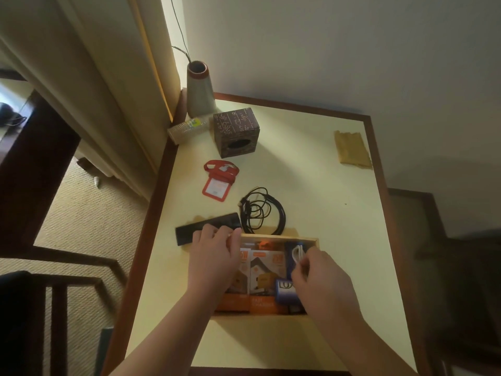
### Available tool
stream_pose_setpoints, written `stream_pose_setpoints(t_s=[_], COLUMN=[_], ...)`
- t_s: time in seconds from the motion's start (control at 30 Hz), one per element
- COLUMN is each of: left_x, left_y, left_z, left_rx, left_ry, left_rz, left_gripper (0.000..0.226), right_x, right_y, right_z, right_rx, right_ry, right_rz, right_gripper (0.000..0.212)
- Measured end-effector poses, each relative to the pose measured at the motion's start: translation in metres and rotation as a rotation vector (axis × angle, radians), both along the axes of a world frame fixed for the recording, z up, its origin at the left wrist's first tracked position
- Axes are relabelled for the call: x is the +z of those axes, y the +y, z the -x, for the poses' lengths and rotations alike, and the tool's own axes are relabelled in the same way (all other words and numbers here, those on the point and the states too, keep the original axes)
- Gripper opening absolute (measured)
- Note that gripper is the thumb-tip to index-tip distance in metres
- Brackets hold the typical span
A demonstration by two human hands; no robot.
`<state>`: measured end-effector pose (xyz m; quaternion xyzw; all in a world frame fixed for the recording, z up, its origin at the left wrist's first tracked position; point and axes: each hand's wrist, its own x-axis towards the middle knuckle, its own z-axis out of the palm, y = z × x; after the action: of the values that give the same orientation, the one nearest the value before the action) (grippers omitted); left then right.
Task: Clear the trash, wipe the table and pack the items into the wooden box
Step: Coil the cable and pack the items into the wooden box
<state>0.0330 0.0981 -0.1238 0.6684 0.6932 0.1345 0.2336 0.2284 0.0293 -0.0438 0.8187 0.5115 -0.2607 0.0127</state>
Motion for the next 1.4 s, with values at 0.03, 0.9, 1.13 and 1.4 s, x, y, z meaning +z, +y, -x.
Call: stream_pose_setpoints(t_s=[0.03, 0.9, 1.13, 1.4], left_x=[0.0, -0.004, 0.003, 0.049], left_y=[0.0, -0.002, -0.002, -0.008], left_z=[0.0, 0.0, -0.002, -0.009], left_rx=[0.001, 0.021, 0.039, 0.003], left_ry=[-0.004, -0.001, -0.05, -0.059], left_rz=[0.0, -0.05, -0.022, -0.314], left_gripper=[0.039, 0.036, 0.04, 0.053], right_x=[-0.001, -0.071, -0.033, 0.097], right_y=[-0.004, 0.192, 0.189, 0.135], right_z=[-0.002, 0.0, -0.02, -0.061], right_rx=[-0.008, 0.616, 0.369, 0.279], right_ry=[0.0, -0.155, 0.119, 0.254], right_rz=[-0.006, -0.012, -0.088, -0.469], right_gripper=[0.014, 0.018, 0.021, 0.008])
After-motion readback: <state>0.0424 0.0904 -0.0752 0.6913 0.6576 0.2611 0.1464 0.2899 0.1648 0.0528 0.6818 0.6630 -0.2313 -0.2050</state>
